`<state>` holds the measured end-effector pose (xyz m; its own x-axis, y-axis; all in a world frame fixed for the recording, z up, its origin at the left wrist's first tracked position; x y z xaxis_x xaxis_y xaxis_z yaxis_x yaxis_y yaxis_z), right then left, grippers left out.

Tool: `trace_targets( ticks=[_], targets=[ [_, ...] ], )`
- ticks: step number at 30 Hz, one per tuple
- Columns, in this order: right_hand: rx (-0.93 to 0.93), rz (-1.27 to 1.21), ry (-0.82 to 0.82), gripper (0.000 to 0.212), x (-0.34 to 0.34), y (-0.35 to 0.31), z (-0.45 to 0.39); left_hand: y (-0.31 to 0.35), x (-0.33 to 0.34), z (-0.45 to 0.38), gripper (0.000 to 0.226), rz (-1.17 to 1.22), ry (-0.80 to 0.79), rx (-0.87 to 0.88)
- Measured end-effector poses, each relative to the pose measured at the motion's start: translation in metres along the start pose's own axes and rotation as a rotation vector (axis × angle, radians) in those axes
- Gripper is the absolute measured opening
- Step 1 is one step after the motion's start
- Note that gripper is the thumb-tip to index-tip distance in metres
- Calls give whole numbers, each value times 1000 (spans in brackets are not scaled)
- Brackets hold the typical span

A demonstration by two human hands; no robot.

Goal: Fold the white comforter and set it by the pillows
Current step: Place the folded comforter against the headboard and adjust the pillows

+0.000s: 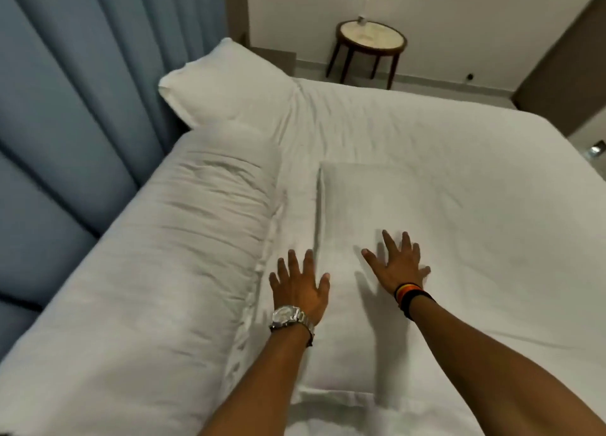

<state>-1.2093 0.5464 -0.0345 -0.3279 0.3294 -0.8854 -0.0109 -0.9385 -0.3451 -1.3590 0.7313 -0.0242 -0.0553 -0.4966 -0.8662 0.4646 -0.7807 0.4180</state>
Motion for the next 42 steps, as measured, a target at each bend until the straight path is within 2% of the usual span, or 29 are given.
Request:
trace_targets(
  ticks=[6, 10, 14, 15, 17, 20, 22, 24, 27, 29, 32, 35, 39, 42],
  targets=[
    [270, -195, -56, 110, -19, 124, -24, 49, 54, -49, 82, 59, -93, -74],
    [346, -480, -67, 119, -15, 174, -42, 60, 87, -71, 103, 350, -154, -256],
    [328, -812, -134, 130, -15, 207, -59, 63, 99, -80, 137, 719, -141, -479],
    [304, -862, -148, 129, -17, 209, -60, 65, 99, -80, 141, 751, -110, -494],
    [218, -932, -117, 115, -23, 204, -56, 76, 94, -77, 134, 806, -23, -469],
    [97, -1025, -34, 93, -37, 180, -41, 96, 74, -71, 101, 904, 118, -406],
    [30, -1070, 4, 87, -51, 162, -26, 107, 48, -66, 91, 935, 176, -354],
    [-21, -1113, 36, 86, -66, 146, -14, 115, 17, -63, 82, 946, 240, -299],
    [-65, -1173, 58, 91, -88, 112, 11, 115, -43, -51, 49, 911, 329, -206],
    [-117, -1170, 96, 96, -98, 82, 33, 105, -89, -37, 38, 838, 393, -138],
    [-191, -1204, 113, 100, -111, 21, 63, 79, -165, -8, 37, 722, 473, -82],
    [-238, -1264, 25, 100, -115, -54, 99, 37, -243, 25, 36, 654, 547, -72],
    [-283, -1317, -42, 106, -91, -147, 147, -48, -319, 56, 64, 443, 602, -189],
    [-260, -1283, -166, 107, -38, -197, 172, -128, -329, 76, 92, 298, 510, -336]
  ],
)
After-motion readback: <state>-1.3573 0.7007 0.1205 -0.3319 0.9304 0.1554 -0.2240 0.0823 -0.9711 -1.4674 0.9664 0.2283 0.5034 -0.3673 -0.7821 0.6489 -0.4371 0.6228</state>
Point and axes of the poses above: each hand's wrist, its own z-axis away from the middle knuckle, its own x-axis out of the palm, y = z × x, the point moved 1 cm from there along -z, towards the middle knuckle, and after that the axes turned 2 degrees about x, right-handed, at the moved point
